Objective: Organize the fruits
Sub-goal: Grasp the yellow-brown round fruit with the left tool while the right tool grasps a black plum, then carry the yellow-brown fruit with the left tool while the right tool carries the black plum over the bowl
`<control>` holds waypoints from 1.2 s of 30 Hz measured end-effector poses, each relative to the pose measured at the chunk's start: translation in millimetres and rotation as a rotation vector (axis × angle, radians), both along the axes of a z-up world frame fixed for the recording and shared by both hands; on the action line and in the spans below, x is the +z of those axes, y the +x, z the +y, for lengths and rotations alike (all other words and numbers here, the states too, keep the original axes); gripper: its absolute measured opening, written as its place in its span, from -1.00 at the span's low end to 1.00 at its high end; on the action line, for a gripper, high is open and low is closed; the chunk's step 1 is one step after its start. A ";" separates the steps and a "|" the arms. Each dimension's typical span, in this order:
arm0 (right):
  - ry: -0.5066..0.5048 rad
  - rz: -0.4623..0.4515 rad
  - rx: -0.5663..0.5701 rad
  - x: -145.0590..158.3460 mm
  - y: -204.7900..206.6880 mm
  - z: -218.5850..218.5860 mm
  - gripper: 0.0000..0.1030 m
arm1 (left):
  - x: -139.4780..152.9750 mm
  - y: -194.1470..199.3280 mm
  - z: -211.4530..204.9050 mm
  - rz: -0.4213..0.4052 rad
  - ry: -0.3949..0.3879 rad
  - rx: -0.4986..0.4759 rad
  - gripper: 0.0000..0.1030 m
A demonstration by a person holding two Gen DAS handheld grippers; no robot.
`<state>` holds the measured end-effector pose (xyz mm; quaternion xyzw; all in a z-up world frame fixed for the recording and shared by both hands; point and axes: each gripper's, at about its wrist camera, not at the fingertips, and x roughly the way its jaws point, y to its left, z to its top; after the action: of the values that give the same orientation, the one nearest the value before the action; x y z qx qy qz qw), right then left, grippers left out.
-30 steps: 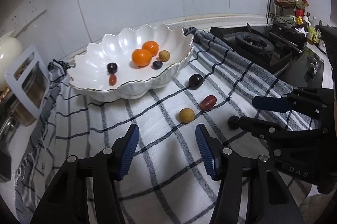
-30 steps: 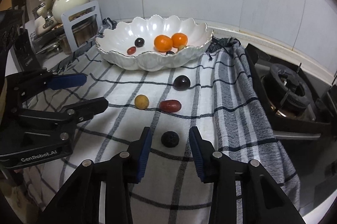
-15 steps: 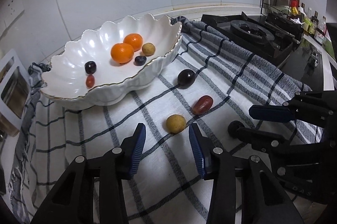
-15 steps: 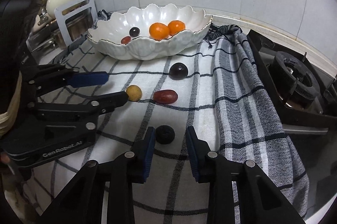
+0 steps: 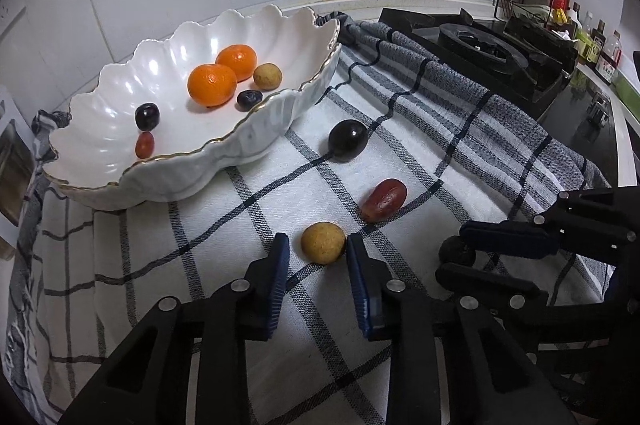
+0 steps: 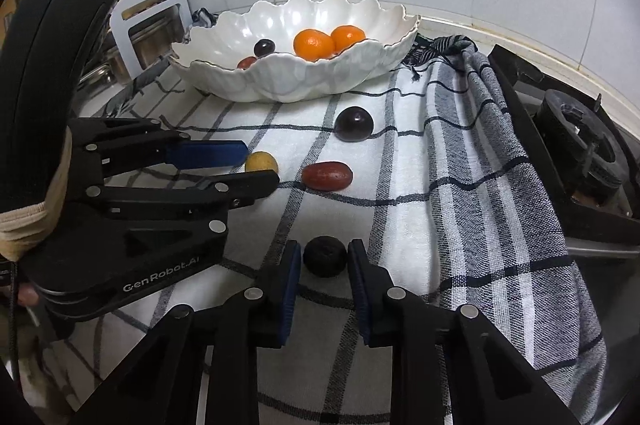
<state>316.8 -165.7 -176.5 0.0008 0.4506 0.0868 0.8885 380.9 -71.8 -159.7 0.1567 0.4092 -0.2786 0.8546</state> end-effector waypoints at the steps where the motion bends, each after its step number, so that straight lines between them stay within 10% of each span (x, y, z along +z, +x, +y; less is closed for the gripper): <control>1: -0.001 0.001 0.001 -0.5 0.2 0.0 -0.53 | -0.9 0.4 -0.4 0.007 -0.003 -0.002 -0.52; 36: 0.037 -0.159 0.015 63.0 -8.6 -6.1 -0.54 | 63.1 -35.6 37.1 -0.075 -0.114 0.215 -0.53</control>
<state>308.2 -171.8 -113.4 0.0071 0.3768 0.1016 0.9207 345.3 -34.7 -96.6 0.0732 0.3748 -0.2021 0.9018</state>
